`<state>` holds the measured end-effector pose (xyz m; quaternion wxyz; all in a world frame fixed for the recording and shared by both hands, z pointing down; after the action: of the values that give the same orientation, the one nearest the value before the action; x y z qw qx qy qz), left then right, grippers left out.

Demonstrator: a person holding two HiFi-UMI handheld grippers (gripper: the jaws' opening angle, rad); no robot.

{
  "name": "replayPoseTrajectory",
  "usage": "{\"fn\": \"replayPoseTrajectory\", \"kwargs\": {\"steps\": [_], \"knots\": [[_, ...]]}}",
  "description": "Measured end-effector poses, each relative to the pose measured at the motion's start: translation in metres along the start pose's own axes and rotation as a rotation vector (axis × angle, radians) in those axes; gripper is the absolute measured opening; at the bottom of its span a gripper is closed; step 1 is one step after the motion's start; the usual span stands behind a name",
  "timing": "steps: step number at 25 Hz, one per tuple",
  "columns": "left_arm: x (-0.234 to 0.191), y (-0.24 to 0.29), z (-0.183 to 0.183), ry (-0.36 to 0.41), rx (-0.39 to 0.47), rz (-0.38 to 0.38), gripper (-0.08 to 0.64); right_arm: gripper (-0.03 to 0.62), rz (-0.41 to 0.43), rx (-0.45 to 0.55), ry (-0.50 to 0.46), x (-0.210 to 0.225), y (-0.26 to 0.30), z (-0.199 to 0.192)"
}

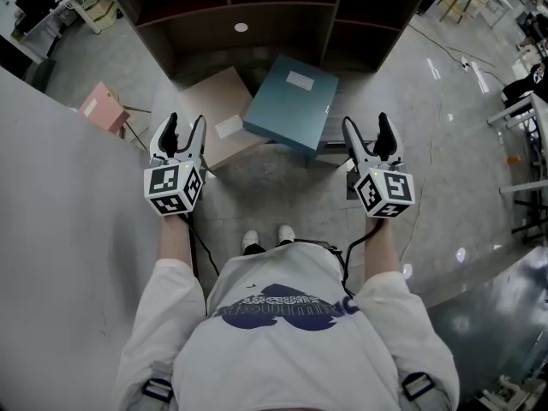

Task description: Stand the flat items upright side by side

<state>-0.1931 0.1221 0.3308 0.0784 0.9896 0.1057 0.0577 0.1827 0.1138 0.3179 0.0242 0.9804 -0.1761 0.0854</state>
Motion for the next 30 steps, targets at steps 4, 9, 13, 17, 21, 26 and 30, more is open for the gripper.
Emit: {"fn": "replayPoseTrajectory", "kwargs": {"steps": [4,9,13,17,21,26,30], "knots": [[0.022,0.018,-0.015,-0.004,-0.091,-0.092,0.230,0.344,-0.009,-0.074,0.047,0.024,-0.002,-0.015],[0.042,0.041,-0.034,-0.005,-0.168,-0.132,0.233,0.350,-0.019,-0.162,0.089,0.057,0.000,-0.036],[0.052,0.054,-0.048,-0.027,-0.230,-0.136,0.233,0.350,0.005,-0.198,0.103,0.073,0.007,-0.049],[0.057,0.068,-0.064,-0.068,-0.297,-0.151,0.233,0.350,0.033,-0.243,0.115,0.081,0.018,-0.064],[0.055,0.087,-0.079,-0.097,-0.362,-0.198,0.233,0.351,0.042,-0.293,0.132,0.081,0.030,-0.081],[0.050,0.130,-0.096,-0.082,-0.443,-0.306,0.233,0.353,0.009,-0.342,0.150,0.079,0.050,-0.098],[0.046,0.168,-0.109,-0.061,-0.523,-0.447,0.233,0.357,-0.044,-0.368,0.184,0.074,0.064,-0.103]]}}
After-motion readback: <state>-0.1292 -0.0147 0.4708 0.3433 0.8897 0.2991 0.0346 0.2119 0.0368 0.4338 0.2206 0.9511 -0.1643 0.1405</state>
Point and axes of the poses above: the fingertips, and each gripper's own axes: y forward along the fingers, x to its right, z out of its top, the point moved 4 cm from there along -y, backward along the fingers, and after that the axes turned 4 degrees about y, right-handed, at the moved point
